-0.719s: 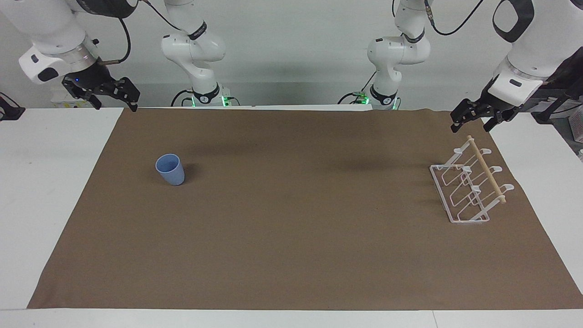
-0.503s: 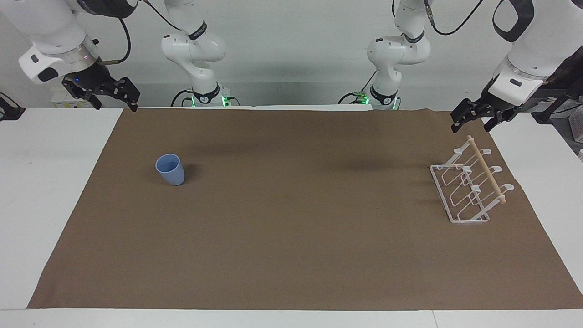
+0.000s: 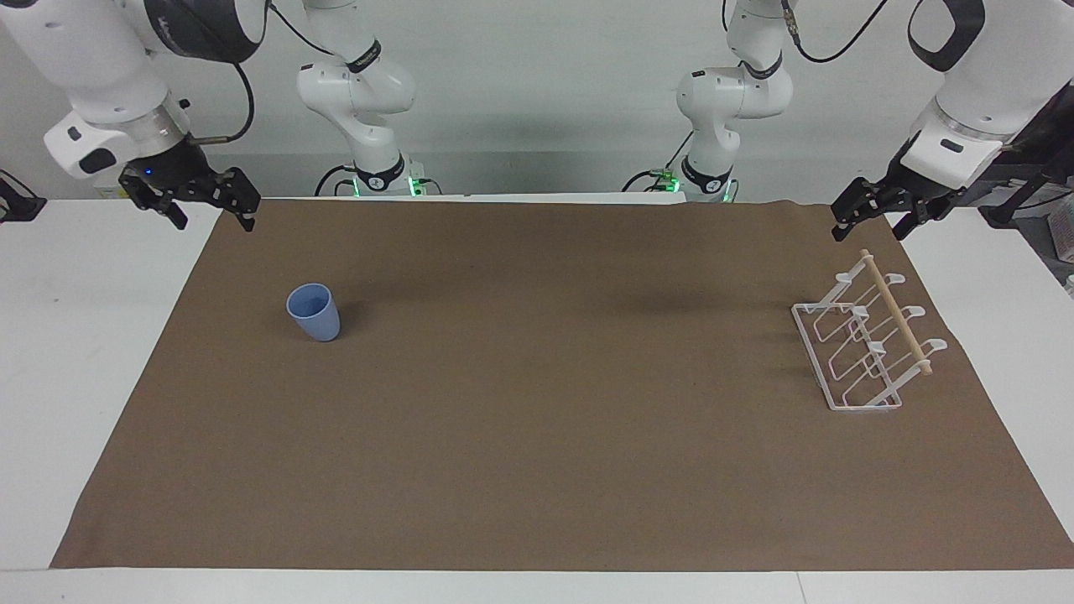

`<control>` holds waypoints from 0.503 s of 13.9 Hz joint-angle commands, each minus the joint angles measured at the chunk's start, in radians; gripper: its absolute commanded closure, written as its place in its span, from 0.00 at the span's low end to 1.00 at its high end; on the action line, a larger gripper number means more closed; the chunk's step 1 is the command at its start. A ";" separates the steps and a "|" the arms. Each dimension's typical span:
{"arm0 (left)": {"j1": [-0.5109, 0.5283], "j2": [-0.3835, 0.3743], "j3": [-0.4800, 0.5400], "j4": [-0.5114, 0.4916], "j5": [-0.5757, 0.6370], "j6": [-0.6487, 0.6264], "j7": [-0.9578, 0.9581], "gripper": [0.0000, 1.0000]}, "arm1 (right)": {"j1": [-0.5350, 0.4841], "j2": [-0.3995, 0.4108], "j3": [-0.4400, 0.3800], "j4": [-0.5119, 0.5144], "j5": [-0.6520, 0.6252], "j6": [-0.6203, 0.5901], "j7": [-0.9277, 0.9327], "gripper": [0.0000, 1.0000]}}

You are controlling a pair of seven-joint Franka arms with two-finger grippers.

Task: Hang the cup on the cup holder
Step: 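Move the right gripper toward the light blue cup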

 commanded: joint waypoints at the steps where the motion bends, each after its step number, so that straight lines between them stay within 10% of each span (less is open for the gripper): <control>1: 0.004 -0.019 -0.008 -0.008 0.018 0.016 -0.015 0.00 | -0.062 -0.035 -0.002 -0.229 0.073 0.171 -0.087 0.00; 7: 0.004 -0.019 -0.010 -0.007 0.017 0.038 -0.015 0.00 | -0.052 0.069 -0.002 -0.403 0.093 0.400 -0.210 0.05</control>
